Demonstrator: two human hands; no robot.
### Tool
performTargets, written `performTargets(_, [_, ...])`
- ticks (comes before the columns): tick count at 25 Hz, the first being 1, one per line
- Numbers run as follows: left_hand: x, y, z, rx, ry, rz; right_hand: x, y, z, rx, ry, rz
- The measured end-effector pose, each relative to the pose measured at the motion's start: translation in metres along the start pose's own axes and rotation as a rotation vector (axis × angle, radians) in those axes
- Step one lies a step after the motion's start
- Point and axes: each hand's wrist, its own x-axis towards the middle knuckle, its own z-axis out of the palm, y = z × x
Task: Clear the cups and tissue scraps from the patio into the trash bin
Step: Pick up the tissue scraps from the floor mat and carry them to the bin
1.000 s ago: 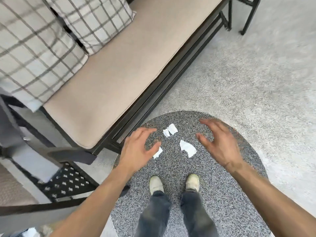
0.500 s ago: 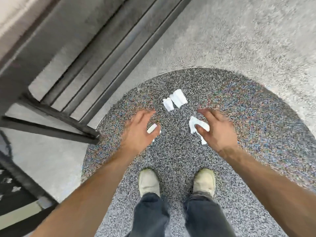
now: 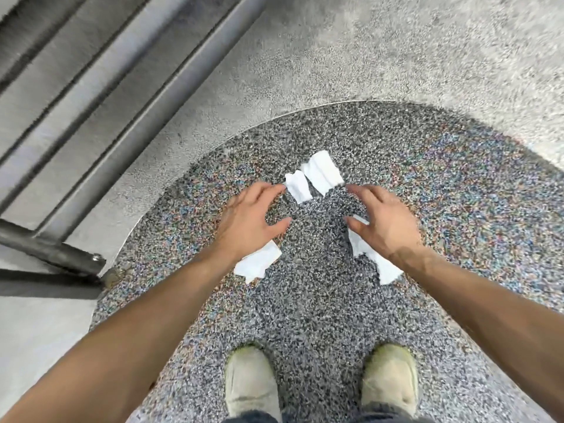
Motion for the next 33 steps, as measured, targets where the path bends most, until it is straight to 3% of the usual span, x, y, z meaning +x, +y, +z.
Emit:
performTargets(8, [0.067, 0.0, 0.043, -0.05, 0.054, -0.03, 0.082, -0.014, 0.031, 0.011, 0.031, -0.004])
performTargets(14, [0.088, 0.006, 0.048, -0.056, 0.036, -0.06, 0.113, -0.023, 0.035, -0.144, 0.045, -0.029])
performTargets(20, [0.086, 0.01, 0.047, -0.025, -0.018, 0.002, 0.108, -0.023, 0.037, -0.009, -0.022, -0.014])
performTargets(23, [0.083, 0.013, 0.037, -0.129, -0.024, -0.021, 0.099, -0.021, 0.027, 0.068, 0.015, -0.016])
performTargets(27, [0.058, 0.007, 0.017, -0.272, -0.08, -0.015, 0.063, -0.004, 0.01, 0.058, 0.106, -0.194])
performTargets(30, [0.023, -0.007, 0.012, -0.153, -0.172, 0.083, 0.025, 0.022, 0.014, -0.05, 0.12, -0.327])
performTargets(33, [-0.011, -0.025, 0.02, 0.026, -0.232, 0.142, -0.006, 0.049, 0.029, -0.164, 0.0, -0.239])
